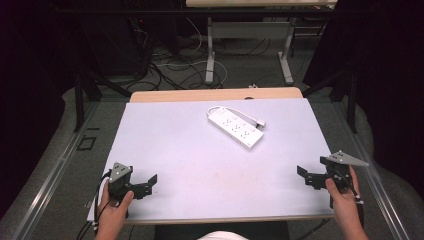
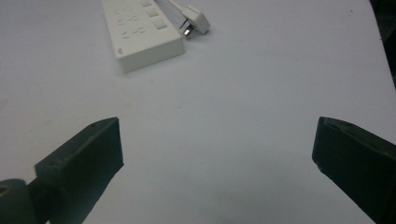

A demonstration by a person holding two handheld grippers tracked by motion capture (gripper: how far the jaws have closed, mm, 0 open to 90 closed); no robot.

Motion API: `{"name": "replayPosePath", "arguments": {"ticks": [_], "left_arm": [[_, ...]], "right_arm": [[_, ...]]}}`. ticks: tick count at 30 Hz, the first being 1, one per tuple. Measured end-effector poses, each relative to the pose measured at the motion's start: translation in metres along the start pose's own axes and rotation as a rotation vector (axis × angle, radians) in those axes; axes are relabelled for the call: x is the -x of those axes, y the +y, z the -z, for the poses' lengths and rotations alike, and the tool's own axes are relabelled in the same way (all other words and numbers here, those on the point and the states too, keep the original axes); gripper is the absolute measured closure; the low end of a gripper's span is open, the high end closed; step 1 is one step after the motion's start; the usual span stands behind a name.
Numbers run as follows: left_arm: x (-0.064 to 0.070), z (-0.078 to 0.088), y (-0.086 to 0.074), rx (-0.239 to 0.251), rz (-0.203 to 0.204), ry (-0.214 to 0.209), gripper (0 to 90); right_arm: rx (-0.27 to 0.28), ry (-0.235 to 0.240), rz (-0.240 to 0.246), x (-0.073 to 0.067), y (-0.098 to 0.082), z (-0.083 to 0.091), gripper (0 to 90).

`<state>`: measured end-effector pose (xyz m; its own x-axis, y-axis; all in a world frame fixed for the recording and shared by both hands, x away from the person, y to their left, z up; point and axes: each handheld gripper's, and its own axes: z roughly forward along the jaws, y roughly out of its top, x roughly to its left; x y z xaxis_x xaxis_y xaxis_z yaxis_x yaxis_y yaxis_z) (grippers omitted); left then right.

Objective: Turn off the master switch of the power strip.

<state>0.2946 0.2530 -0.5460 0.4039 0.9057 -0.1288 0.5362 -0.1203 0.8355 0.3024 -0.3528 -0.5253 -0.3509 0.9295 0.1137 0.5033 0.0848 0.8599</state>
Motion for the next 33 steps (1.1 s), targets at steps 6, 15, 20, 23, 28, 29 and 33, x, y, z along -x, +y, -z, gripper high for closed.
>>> {"name": "replayPosePath", "arguments": {"ticks": [6,15,20,23,28,29,33], "left_arm": [[0.0,0.0,0.0,0.001,0.0,0.002,0.4],[-0.002,0.001,-0.001,0.002,0.001,0.003,0.4],[-0.001,0.001,0.0,-0.002,-0.007,0.004,0.4],[-0.002,0.001,-0.001,0.002,-0.001,0.005,0.4],[-0.002,0.002,-0.001,0.004,0.003,0.006,0.4],[-0.002,0.002,-0.001,0.004,0.006,0.006,0.4],[-0.003,0.002,0.0,0.006,0.005,0.007,0.4]], "right_arm": [[0.014,-0.04,-0.015,0.012,-0.011,-0.001,1.4],[-0.015,-0.067,-0.052,0.025,-0.023,0.002,1.4],[-0.027,-0.081,-0.056,0.032,-0.027,0.0,1.5],[-0.051,-0.069,-0.073,0.033,-0.029,0.001,1.5],[-0.068,-0.074,-0.082,0.033,-0.032,0.001,1.4],[-0.05,-0.088,-0.08,0.033,-0.032,0.0,1.5],[-0.068,-0.074,-0.079,0.033,-0.032,0.001,1.5]]}}
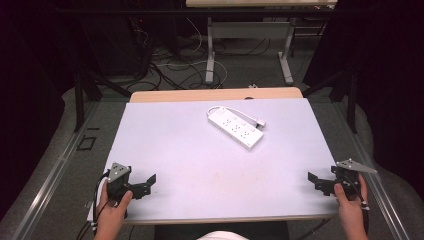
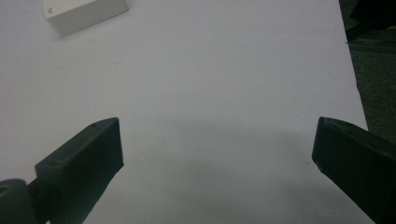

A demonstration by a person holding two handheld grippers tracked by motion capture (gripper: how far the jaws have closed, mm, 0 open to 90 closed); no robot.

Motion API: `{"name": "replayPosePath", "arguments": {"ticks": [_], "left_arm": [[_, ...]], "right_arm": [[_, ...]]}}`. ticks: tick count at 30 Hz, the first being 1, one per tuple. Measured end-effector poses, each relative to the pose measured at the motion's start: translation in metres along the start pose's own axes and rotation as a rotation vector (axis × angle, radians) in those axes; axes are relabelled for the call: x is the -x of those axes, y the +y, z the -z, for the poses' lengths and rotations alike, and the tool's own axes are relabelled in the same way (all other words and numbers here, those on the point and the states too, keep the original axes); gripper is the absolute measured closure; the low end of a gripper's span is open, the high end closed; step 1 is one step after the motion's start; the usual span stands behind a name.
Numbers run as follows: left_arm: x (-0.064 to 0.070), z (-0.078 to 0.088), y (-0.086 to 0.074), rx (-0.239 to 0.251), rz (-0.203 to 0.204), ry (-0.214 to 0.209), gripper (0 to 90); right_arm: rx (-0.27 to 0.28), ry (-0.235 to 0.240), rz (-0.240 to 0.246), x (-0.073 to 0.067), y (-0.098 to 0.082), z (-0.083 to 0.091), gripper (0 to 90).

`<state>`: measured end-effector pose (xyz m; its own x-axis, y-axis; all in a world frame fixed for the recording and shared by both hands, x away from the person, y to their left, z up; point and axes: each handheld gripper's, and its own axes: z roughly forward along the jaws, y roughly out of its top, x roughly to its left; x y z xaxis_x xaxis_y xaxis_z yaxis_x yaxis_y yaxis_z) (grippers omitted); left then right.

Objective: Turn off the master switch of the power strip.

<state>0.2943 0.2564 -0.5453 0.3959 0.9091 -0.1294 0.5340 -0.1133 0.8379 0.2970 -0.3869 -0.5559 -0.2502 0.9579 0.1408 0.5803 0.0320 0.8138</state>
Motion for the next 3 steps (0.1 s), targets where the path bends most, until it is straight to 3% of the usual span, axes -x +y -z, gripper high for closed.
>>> {"name": "replayPosePath", "arguments": {"ticks": [3], "left_arm": [[-0.0005,0.0005,0.0001,0.001,0.001,0.003,0.4]], "right_arm": [[0.004,-0.002,-0.006,-0.0005,0.0008,-0.0003,1.5]]}}
